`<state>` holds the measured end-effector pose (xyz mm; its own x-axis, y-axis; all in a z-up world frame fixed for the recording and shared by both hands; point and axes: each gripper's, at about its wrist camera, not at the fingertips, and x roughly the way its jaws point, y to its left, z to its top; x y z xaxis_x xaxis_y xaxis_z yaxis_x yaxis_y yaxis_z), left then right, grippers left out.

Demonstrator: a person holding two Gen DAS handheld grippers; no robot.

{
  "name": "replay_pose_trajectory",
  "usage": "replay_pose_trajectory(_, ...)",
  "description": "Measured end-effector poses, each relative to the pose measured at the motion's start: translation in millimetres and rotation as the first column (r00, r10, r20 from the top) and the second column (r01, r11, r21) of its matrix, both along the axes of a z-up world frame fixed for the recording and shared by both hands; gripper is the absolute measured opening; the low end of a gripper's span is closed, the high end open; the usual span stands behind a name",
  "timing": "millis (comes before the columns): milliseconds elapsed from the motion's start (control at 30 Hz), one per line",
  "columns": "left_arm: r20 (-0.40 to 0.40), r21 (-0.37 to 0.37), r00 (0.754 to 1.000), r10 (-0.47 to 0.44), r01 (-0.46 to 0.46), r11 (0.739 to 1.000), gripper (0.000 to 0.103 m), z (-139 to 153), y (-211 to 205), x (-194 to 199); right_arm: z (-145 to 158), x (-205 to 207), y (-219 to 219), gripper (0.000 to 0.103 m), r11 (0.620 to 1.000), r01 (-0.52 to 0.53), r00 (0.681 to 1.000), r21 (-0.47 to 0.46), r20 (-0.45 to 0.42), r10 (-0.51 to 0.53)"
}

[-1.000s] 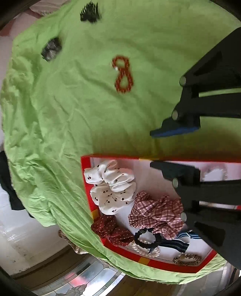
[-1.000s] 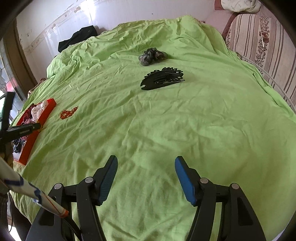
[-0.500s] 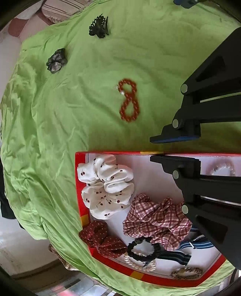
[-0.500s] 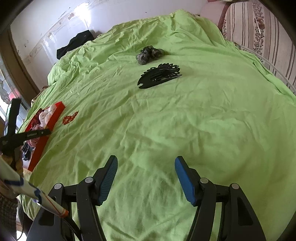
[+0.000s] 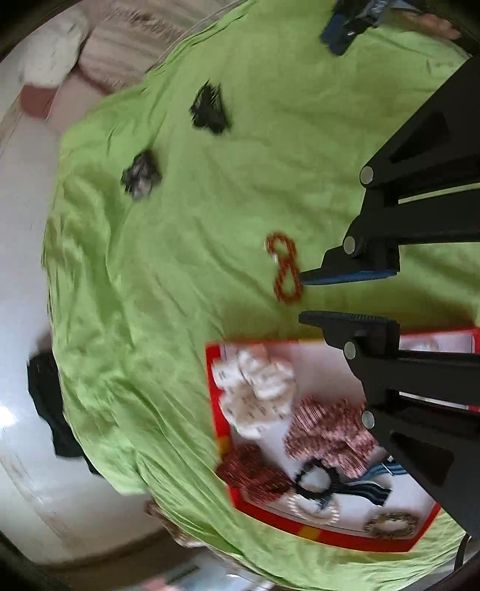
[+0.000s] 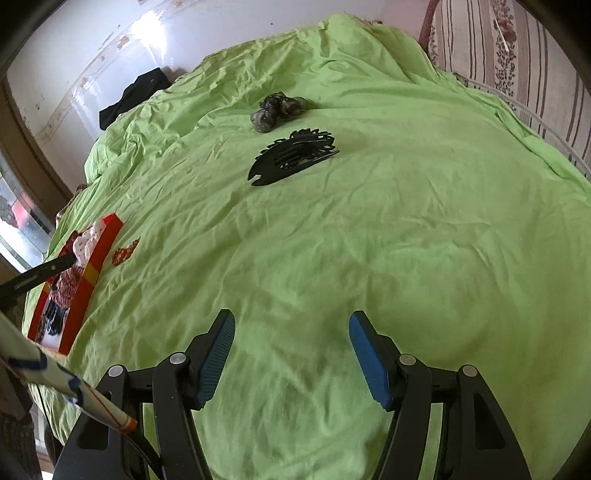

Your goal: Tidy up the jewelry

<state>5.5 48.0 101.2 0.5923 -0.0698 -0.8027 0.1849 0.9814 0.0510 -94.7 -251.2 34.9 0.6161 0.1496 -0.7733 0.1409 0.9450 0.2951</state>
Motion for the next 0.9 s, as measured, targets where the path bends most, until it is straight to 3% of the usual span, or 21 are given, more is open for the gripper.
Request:
replay_pose_trajectory(233,-0.077,0.008,0.991,-0.113,0.114,0.993,0.016,-29,-29,39,7,33,-12,0.070,0.999,-0.013,1.000,0.038,-0.007,0.013)
replay_pose_trajectory(367,-0.111,0.057,0.985,-0.129,0.136,0.989,0.016,-49,-37,59,11,69,-32,0.079,0.989,0.018,1.000,0.146,-0.004,-0.017)
replay_pose_trajectory(567,-0.165,0.022,0.973,-0.162,0.168,0.986,0.016,-64,-42,69,-2,129,-48,0.079,0.962,0.097,0.995,0.257,-0.043,-0.089)
replay_pose_trajectory(633,-0.186,-0.038,0.966,-0.179,0.175,0.984,0.014,-65,-38,71,-7,147,-49,0.079,0.946,0.114,0.993,0.303,-0.052,-0.102)
replay_pose_trajectory(700,-0.227,-0.145,0.952,-0.207,0.178,0.973,0.014,-66,-35,71,-11,160,-48,0.080,0.938,0.126,0.992,0.324,-0.058,-0.113)
replay_pose_trajectory(767,-0.263,-0.260,0.929,-0.261,0.193,0.946,0.014,-67,-35,68,-15,172,-47,0.081,0.938,0.152,0.988,0.313,-0.074,-0.135)
replay_pose_trajectory(833,-0.277,-0.310,0.916,-0.291,0.202,0.929,0.014,-68,-38,63,-20,180,-45,0.080,0.941,0.168,0.985,0.293,-0.090,-0.148)
replay_pose_trajectory(867,-0.277,-0.337,0.908,-0.314,0.214,0.917,0.014,-68,-41,58,-21,182,-46,0.079,0.942,0.171,0.984,0.288,-0.093,-0.150)
replay_pose_trajectory(900,-0.277,-0.347,0.904,-0.326,0.223,0.911,0.014,-68,-44,55,-20,181,-47,0.068,0.943,0.174,0.984,0.282,-0.092,-0.154)
